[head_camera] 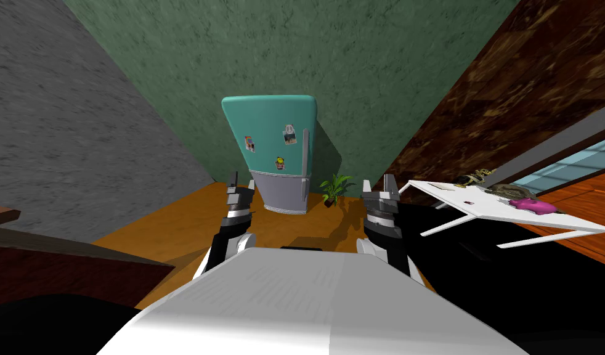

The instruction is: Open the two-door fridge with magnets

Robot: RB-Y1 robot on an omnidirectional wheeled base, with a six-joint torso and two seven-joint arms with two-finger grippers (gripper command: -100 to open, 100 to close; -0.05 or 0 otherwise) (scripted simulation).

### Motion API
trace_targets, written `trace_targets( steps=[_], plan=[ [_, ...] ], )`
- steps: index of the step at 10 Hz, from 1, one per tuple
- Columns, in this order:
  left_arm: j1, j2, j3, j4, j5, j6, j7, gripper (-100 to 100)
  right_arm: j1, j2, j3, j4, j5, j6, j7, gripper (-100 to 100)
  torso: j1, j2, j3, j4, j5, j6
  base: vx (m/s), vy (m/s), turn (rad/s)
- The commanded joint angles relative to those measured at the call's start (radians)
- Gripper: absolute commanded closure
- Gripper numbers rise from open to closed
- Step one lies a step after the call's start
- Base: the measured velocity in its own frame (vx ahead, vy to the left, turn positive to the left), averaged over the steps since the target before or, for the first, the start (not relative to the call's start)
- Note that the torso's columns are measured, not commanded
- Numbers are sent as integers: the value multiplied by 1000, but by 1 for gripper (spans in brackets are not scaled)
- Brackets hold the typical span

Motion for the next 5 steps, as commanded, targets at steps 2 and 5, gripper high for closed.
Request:
trace_targets(
  steps=[2, 5],
  plan=[
    [0, 0, 0, 0, 0, 0, 0, 0, 0, 0, 0, 0, 0, 0, 0, 0, 0, 104, -209, 105, 0, 0, 0, 0, 0],
    [0, 0, 0, 0, 0, 0, 0, 0, 0, 0, 0, 0, 0, 0, 0, 0, 0, 322, -644, 322, 0, 0, 0, 0, 0]
  ],
)
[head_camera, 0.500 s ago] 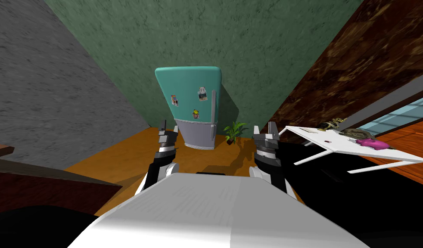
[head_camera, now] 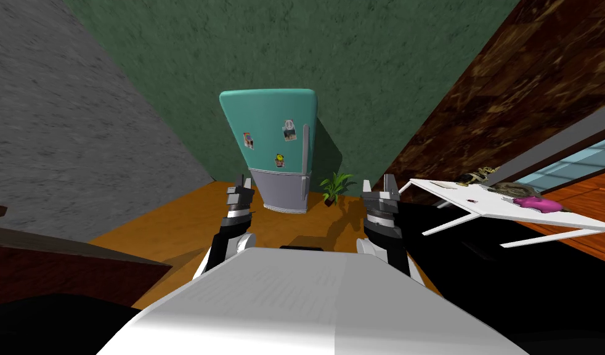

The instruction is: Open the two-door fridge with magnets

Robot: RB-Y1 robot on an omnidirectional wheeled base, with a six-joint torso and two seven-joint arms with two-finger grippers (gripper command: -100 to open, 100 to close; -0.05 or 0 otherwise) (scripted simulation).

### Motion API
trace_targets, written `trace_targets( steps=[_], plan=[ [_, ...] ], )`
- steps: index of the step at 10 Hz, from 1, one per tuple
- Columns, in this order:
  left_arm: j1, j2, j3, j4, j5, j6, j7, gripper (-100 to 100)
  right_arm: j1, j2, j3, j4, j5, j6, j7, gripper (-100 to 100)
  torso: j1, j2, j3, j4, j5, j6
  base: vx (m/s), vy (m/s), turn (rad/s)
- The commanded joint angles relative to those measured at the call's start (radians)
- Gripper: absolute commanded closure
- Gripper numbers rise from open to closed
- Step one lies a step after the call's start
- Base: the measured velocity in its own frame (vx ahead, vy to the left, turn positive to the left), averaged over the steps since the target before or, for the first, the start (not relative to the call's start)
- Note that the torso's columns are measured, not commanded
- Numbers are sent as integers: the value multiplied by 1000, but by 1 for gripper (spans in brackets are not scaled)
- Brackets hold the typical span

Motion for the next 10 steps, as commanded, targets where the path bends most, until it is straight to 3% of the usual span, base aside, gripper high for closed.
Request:
trace_targets(
  steps=[1, 4, 5, 7, 10],
  plan=[
    [0, 0, 0, 0, 0, 0, 0, 0, 0, 0, 0, 0, 0, 0, 0, 0, 0, 74, -147, 74, 0, 0, 0, 0, 0],
    [0, 0, 0, 0, 0, 0, 0, 0, 0, 0, 0, 0, 0, 0, 0, 0, 0, 296, -590, 295, 0, 0, 0, 0, 0],
    [-7, 34, 0, 17, -2, -9, 0, -100, 0, 0, 0, 0, 0, 0, 0, 0, 0, 369, -738, 369, 0, 0, 32, -17, -16],
    [-22, 71, -1, 54, -5, -29, 0, -100, 0, 0, 0, 0, 0, 0, 0, 0, -1, 410, -828, 411, 0, 0, 79, -39, -22],
    [-49, 96, -1, 123, -12, -67, -1, -100, 0, 0, 0, 0, 0, 0, 0, 0, -1, 412, -834, 415, 0, 0, 147, -75, -30]
  ],
)
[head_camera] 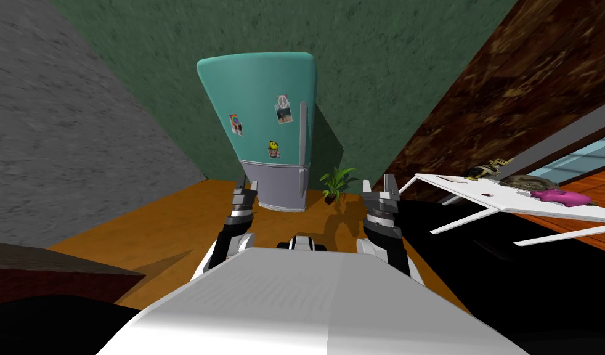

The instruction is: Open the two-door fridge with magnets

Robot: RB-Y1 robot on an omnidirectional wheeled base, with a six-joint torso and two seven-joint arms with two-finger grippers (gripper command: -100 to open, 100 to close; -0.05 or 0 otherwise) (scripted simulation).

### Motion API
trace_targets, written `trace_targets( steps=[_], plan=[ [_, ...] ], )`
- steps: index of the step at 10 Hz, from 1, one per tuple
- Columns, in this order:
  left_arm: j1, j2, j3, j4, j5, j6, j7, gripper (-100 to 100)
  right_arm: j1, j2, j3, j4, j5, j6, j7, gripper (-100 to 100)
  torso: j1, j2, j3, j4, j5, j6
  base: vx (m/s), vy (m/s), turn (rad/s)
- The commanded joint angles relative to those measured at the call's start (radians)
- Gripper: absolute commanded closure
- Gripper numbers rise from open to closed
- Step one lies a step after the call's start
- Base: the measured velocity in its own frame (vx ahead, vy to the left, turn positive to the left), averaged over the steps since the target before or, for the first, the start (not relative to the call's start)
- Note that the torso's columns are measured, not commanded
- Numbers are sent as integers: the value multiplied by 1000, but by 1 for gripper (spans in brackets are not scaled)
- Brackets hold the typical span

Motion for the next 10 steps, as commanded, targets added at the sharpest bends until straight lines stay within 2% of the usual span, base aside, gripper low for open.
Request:
trace_targets(
  steps=[1, 7, 10],
  plan=[
    [-22, 15, -4, 57, -7, -34, -2, -100, 0, 0, 0, 0, 0, 0, 0, 0, -1, 2, 1, 1, 0, 0, 133, -75, -16],
    [-80, 42, -5, 201, -21, -113, -3, -100, 0, 0, 0, 0, 0, 0, 0, 0, 2, 4, 2, 1, 0, 0, 129, -62, -29],
    [-101, 41, -6, 254, -27, -142, -3, -100, 0, 0, 0, 0, 0, 0, 0, 0, 2, 4, 2, 1, 0, 0, 128, -56, -22]
  ],
)
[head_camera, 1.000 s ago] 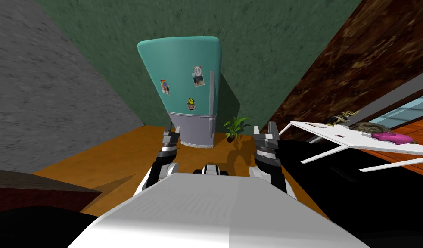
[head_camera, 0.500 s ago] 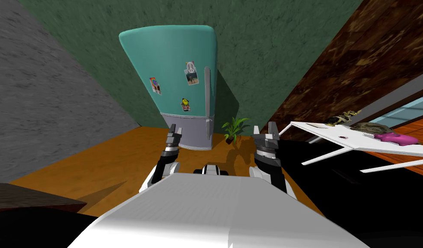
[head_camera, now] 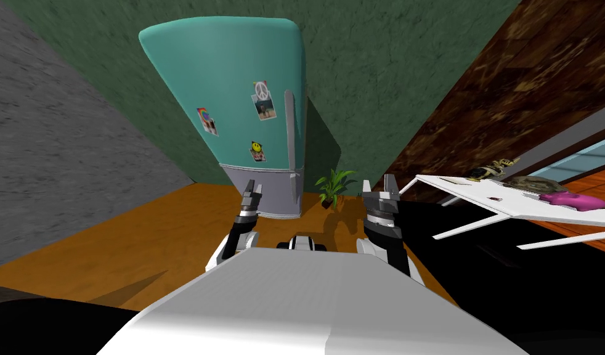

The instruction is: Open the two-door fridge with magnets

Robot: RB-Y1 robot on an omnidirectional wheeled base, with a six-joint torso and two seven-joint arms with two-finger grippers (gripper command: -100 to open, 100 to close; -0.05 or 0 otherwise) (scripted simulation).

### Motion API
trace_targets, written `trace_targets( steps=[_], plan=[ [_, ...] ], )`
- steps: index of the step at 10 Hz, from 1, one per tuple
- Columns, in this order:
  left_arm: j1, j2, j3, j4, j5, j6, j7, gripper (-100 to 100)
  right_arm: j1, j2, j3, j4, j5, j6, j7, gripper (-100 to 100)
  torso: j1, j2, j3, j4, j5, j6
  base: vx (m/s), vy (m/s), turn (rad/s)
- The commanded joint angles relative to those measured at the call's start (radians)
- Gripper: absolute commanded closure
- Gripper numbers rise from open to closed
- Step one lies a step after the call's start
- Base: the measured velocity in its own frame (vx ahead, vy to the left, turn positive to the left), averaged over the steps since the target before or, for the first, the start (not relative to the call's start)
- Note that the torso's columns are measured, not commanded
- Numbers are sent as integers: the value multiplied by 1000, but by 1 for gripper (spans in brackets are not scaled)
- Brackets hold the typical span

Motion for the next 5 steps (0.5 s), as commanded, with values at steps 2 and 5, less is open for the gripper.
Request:
trace_targets(
  steps=[2, 5],
  plan=[
    [-30, -3, -1, 71, -7, -38, -1, -100, 0, 0, 0, 0, 0, 0, 0, 0, 0, 1, 1, 0, 0, 0, 93, -51, -23],
    [-52, -4, -2, 125, -13, -68, -2, -100, 0, 0, 0, 0, 0, 0, 0, 0, 0, -1, 0, 0, 0, 0, 103, -54, -22]
  ],
)
